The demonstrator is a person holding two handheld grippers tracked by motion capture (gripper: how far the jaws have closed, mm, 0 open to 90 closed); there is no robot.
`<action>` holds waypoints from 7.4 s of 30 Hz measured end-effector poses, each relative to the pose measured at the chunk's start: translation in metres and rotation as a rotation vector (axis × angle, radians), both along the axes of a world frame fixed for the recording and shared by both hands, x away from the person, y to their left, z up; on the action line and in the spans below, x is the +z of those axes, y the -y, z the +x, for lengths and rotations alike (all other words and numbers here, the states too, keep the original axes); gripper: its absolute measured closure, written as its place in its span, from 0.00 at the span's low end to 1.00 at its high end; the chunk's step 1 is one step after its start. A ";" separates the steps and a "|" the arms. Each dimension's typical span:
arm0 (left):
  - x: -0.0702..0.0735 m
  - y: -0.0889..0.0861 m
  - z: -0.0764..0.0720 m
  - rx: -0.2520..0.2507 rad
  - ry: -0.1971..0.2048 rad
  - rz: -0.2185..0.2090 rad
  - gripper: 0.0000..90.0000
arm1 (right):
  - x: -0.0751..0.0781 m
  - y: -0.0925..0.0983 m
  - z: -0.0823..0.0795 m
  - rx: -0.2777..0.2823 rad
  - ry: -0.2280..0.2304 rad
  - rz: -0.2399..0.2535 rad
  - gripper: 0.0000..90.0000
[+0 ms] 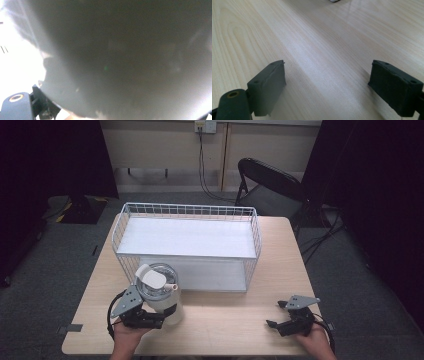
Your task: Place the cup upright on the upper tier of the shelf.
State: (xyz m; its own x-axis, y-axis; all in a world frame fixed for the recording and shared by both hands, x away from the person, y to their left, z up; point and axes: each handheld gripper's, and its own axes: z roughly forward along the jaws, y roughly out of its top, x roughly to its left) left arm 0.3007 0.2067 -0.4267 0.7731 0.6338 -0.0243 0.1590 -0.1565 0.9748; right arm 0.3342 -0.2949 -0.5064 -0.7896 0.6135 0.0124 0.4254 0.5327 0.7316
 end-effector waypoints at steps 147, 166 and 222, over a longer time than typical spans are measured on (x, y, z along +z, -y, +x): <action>0.209 0.038 0.101 0.025 -0.135 0.006 0.11 | 0.000 0.000 0.000 -0.001 0.002 0.001 0.14; 0.203 0.040 0.125 0.057 -0.129 0.001 0.11 | 0.000 0.000 0.000 -0.002 0.002 0.001 0.14; 0.189 0.064 0.166 0.157 -0.105 0.023 0.11 | 0.000 0.000 0.000 -0.002 0.002 0.001 0.14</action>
